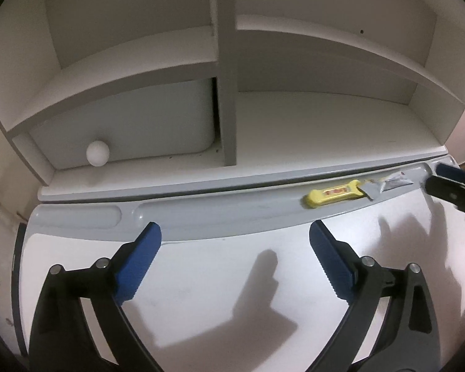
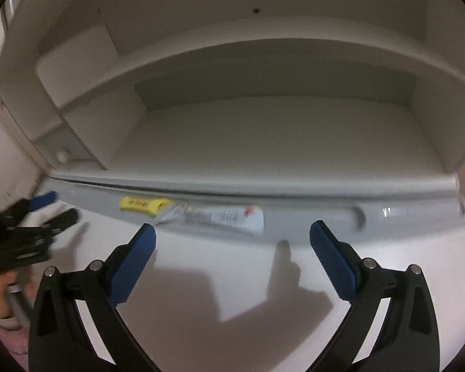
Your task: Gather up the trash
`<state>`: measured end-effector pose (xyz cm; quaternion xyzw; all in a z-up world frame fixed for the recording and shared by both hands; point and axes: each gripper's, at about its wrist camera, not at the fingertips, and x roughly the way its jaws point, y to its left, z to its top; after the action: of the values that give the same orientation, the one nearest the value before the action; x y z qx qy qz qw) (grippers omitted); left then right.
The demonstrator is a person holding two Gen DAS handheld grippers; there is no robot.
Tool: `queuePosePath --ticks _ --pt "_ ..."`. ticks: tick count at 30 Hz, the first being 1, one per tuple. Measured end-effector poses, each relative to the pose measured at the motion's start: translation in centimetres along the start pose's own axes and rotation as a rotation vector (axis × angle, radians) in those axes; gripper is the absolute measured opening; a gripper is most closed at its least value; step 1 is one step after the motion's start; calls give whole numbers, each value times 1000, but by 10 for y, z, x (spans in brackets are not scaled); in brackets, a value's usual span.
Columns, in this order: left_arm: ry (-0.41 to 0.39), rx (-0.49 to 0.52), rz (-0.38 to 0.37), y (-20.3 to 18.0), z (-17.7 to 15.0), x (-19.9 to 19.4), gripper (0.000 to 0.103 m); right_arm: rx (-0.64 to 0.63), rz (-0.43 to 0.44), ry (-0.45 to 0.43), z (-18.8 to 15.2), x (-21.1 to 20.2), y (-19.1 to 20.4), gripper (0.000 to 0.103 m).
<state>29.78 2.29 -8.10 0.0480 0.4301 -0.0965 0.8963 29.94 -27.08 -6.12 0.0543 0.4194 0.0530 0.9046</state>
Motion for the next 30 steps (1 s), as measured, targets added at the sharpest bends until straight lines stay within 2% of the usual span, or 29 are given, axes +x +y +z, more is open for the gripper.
queuePosePath --ticks 3,5,8,9,12,14,15,17,19,22,27,30 --pt "3 14 -19 8 1 6 94 -6 -30 34 11 23 2 96" --pt "5 25 -38 6 7 12 94 0 -12 65 14 36 3 96" --pt "-3 42 -61 6 12 14 94 -51 -3 98 9 52 14 89" --pt "-8 44 -65 6 15 13 94 -80 -5 84 3 48 18 88" --pt "-14 40 -79 2 23 15 94 -80 18 54 0 43 16 73" --pt "-14 37 -85 5 22 14 94 -55 52 38 -2 38 5 47" --pt "-15 37 -88 4 22 15 94 -42 84 42 -2 37 2 41" --pt "-15 42 -91 7 19 7 94 -49 77 48 -1 37 2 40" --pt "-16 51 -92 -13 22 10 94 -66 84 48 -3 35 7 39" --pt "-13 50 -89 -15 25 12 94 -83 86 39 -6 32 15 37" --pt "-19 41 -85 -21 22 -10 94 -59 125 -15 -12 -2 10 36" --pt "-6 29 -108 -29 22 -5 94 -57 124 -38 -21 -24 4 36"
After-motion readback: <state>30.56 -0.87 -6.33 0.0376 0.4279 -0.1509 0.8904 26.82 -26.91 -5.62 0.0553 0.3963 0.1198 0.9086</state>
